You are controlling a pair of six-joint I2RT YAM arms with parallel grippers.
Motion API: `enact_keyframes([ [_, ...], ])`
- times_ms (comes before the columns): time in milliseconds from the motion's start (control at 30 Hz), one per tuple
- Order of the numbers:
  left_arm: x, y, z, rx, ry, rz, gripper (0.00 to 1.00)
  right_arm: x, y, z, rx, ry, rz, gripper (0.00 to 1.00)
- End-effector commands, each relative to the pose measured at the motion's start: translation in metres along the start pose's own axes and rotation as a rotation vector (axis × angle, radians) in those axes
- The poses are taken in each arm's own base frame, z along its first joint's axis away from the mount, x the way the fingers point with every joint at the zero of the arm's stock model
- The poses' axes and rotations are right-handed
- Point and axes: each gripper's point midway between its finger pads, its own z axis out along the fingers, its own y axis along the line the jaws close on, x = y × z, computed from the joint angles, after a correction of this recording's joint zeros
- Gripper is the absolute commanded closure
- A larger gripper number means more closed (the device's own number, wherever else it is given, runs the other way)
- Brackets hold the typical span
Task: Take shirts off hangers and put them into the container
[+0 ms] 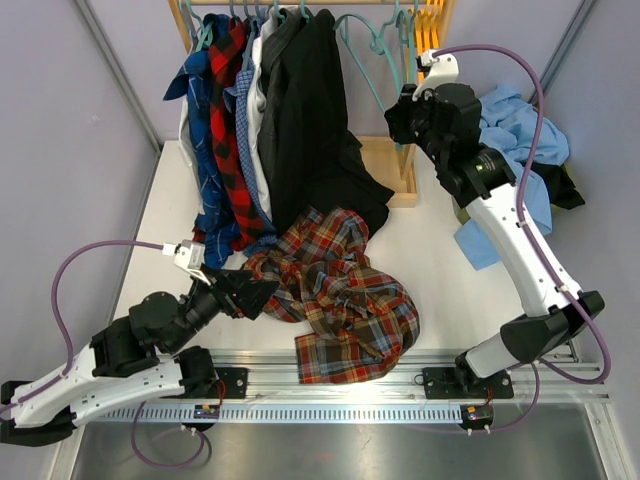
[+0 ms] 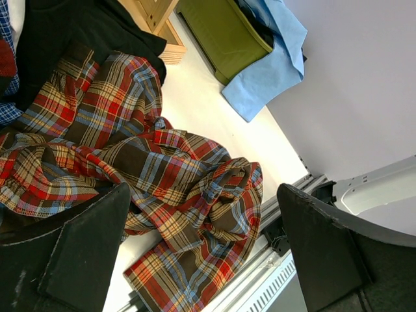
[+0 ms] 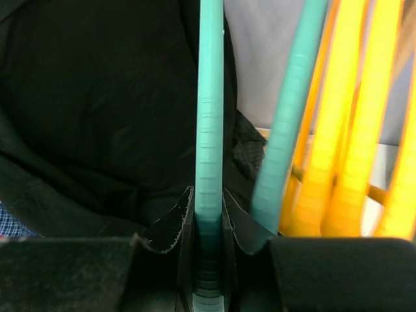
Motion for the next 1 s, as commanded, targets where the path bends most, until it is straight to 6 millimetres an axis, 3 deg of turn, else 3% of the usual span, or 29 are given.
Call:
enact_keyframes([
  [0, -0.008, -0.008, -0.002, 0.036, -0.026, -0.03, 0.01, -0.037, 0.011, -0.006, -0.075, -0.08, 0.023, 1.0],
  [200, -0.003, -0.004, -0.002, 0.024, -0.018, -0.029, 0.01, -0.053, 0.007, -0.015, -0.065, -0.122, 0.011, 1.0],
  [300, -0.003, -0.005, 0.0, 0.027, -0.017, -0.03, 0.01, -0.057, 0.001, -0.01, -0.028, -0.106, 0.0, 1.0],
  [400, -0.002, -0.007, 0.002, 0.024, -0.011, -0.023, 0.01, -0.05, -0.012, 0.008, 0.05, -0.066, -0.001, 1.0],
  [533, -0.004, -0.007, 0.001, 0.024, -0.011, -0.023, 0.01, -0.046, -0.014, 0.014, 0.078, -0.024, 0.012, 1.0],
  [967, -0.005, -0.008, 0.002, 0.02, -0.011, -0.02, 0.01, -0.019, -0.027, 0.013, 0.139, 0.033, 0.033, 1.0],
])
